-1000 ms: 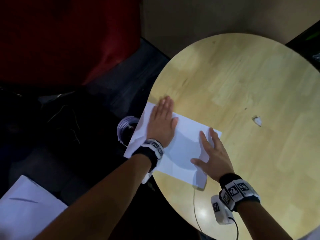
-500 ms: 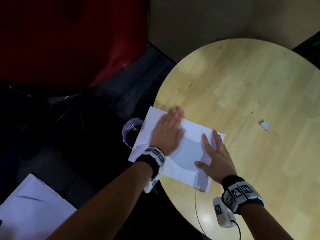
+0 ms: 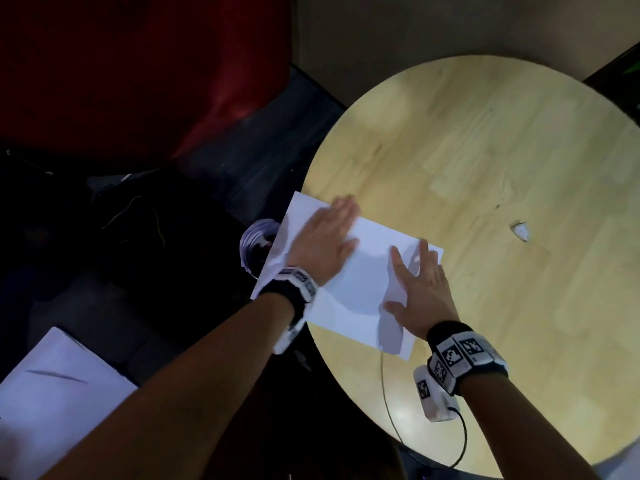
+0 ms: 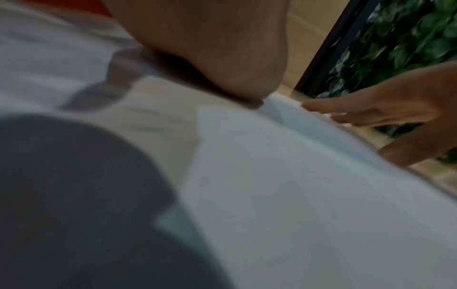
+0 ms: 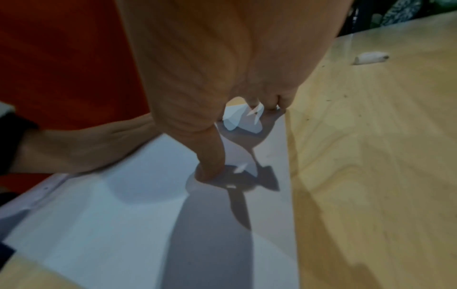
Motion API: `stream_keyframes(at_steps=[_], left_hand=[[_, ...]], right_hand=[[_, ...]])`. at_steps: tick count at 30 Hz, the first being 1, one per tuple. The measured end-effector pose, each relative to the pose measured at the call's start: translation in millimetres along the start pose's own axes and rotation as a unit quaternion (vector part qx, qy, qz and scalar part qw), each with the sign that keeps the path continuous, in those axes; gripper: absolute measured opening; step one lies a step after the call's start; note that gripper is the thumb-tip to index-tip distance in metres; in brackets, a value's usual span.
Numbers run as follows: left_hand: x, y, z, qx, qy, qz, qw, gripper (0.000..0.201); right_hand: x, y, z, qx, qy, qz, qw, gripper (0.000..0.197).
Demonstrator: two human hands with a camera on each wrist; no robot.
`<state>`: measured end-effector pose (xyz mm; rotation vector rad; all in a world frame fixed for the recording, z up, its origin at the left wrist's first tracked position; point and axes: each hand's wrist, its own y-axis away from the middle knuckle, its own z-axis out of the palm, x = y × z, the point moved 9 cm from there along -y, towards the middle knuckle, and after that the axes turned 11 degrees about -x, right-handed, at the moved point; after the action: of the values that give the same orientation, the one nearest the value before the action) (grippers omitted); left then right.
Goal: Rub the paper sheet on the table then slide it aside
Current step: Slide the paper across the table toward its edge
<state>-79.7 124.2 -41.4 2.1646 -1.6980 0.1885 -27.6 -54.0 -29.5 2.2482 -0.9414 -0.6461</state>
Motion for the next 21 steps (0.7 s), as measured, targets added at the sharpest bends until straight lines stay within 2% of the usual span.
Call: stream_keyframes(at_steps=[1,3,5,6,7,8,10,11,12,13,16,17,19,21], left_hand=[[-25,6,-3,0.01,-0.007,-0.046,0.999,0.063],[-77,22,-16,0.027,0.046,-0.145,0.988,0.062],[-94,31,-27,0.043,0.082,-0.203,0.975,0.063],[-83,29,-34,0.064,0.075,-0.199,0.975,0.064],[-60,23,-34,0.069,0.059,-0.164,0.982,0.065],[-31,18,-24,0.052,0.047,-0.105,0.992,0.066],[21,21,4,-0.021,0.019,0.014,0.999,0.065],[24,26,11,-0.033,0.009,0.031,0.999,0.065],[13,29,12,-0.023,0.011,0.025,0.999,0.064],[-9,32,9,-0.01,0.021,-0.01,1.0,0.064],[-85,47,-13,0.031,0.046,-0.17,0.984,0.067],[-91,49,-20,0.042,0.045,-0.194,0.979,0.067],[-53,37,-29,0.056,0.01,-0.155,0.986,0.066],[17,24,-9,0.013,0.034,-0.037,0.999,0.066]], right_hand=[[2,1,1,-0.003,0.001,0.004,1.0,0.103],[3,2,2,-0.009,-0.003,0.012,1.0,0.102],[-3,0,1,-0.009,0.0,0.023,1.0,0.1],[-10,-2,0,-0.002,-0.003,0.026,1.0,0.098],[-18,-4,-2,0.009,-0.018,0.027,0.999,0.096],[-26,-5,-4,0.02,-0.043,0.022,0.999,0.097],[-35,-10,-1,0.013,-0.07,0.008,0.997,0.109],[-35,-10,3,0.003,-0.057,0.005,0.998,0.113],[-31,-10,6,-0.002,-0.035,0.004,0.999,0.114],[-24,-8,6,-0.003,-0.016,0.006,1.0,0.112],[-11,-8,4,-0.003,-0.003,0.011,1.0,0.107],[-11,-10,3,-0.004,-0.014,0.013,1.0,0.107],[-15,-17,-2,-0.002,-0.041,0.017,0.999,0.107],[-21,-25,-8,0.011,-0.068,0.004,0.998,0.108]])
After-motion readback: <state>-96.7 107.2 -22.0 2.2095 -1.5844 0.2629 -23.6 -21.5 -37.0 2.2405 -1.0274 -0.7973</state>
